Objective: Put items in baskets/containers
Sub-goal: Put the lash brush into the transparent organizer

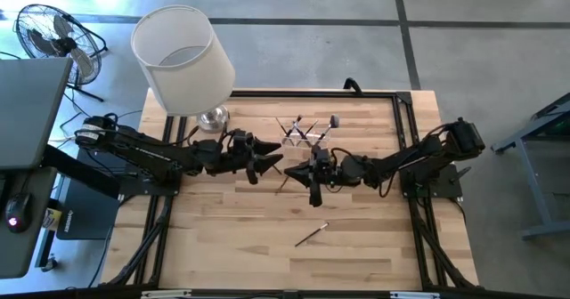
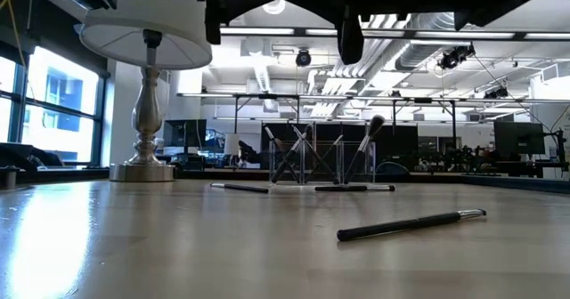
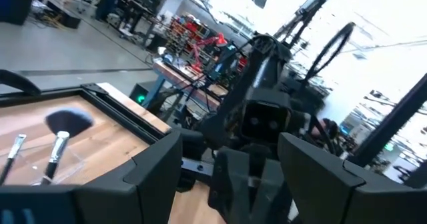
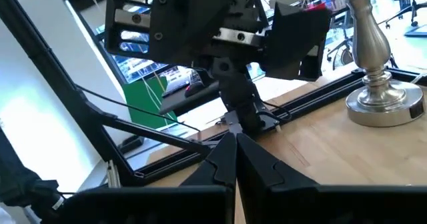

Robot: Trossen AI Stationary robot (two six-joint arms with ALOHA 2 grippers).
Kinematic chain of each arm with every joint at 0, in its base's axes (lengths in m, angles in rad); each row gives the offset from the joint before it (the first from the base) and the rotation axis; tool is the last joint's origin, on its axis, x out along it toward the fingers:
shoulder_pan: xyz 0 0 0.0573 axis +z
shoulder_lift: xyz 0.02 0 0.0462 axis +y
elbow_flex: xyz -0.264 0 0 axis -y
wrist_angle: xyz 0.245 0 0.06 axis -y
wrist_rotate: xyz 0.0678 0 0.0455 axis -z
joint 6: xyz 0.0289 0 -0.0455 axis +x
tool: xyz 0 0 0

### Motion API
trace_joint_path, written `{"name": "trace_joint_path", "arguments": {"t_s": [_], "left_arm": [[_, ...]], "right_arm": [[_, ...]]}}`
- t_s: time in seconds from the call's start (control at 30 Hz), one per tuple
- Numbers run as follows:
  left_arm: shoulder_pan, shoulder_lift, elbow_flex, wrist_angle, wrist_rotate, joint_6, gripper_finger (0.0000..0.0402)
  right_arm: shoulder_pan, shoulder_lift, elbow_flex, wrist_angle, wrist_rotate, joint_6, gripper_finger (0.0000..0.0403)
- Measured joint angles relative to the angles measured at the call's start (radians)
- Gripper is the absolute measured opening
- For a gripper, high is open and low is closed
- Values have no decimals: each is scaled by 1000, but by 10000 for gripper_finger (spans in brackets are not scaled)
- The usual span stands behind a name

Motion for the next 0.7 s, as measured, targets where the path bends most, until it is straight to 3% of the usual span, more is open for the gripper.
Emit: {"name": "trace_joint_path", "arguments": {"t_s": [0.2,0.43,0.57,0.7], "left_arm": [[0,0,1,-12,45,19,245],[0,0,1,-140,56,26,245],[0,0,1,-250,48,23,245],[-1,0,44,-459,36,23,245]], "right_arm": [[0,0,1,-48,-4,13,0],[0,-5,1,-171,-5,35,0],[0,-52,1,-351,-4,79,0],[7,-140,1,-660,9,134,0]]}}
